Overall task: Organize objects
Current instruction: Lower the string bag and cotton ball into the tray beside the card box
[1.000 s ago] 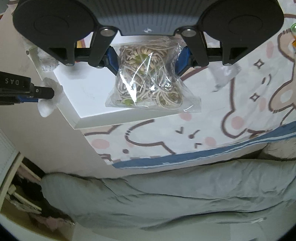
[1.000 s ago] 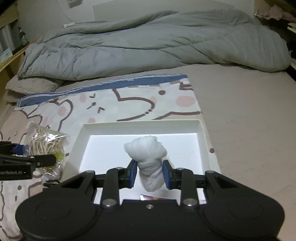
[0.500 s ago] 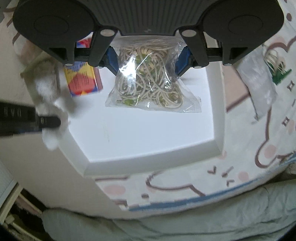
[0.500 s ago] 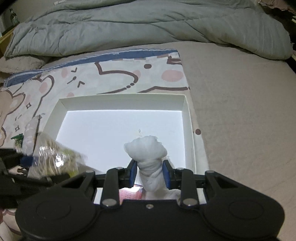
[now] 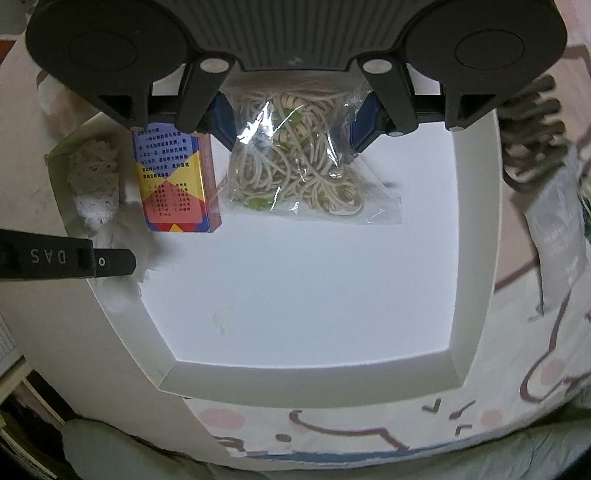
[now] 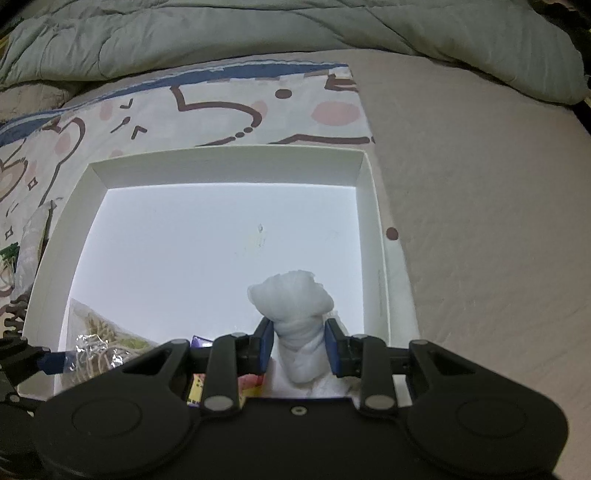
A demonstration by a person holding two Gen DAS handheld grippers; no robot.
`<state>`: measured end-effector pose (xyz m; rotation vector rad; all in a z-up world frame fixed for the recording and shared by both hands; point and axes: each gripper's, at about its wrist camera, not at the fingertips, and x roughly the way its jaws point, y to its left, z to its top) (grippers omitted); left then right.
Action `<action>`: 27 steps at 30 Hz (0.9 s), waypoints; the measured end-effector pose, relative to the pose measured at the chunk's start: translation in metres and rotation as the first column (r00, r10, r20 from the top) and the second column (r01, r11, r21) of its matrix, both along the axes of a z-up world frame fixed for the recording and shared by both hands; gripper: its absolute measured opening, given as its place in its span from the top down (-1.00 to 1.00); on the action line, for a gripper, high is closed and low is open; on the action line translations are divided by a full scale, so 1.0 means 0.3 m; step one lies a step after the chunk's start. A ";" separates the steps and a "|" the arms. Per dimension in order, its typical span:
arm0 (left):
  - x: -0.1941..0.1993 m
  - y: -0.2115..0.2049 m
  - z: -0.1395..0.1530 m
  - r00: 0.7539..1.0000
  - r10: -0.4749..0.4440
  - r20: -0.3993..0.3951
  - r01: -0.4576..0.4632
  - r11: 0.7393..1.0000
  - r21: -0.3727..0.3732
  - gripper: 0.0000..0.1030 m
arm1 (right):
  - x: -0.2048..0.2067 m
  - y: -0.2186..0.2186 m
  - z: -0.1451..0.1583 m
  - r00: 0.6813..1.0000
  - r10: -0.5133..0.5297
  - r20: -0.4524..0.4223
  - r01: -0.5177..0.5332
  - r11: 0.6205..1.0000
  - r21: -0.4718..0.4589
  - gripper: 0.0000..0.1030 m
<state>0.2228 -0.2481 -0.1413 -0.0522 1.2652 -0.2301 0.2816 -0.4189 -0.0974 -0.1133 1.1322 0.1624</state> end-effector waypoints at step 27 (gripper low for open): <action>-0.019 -0.017 -0.010 0.995 0.098 -0.006 -0.098 0.995 -0.020 -0.30 | -0.093 -0.005 -0.046 0.989 0.103 -0.103 -0.099 0.994 0.046 0.43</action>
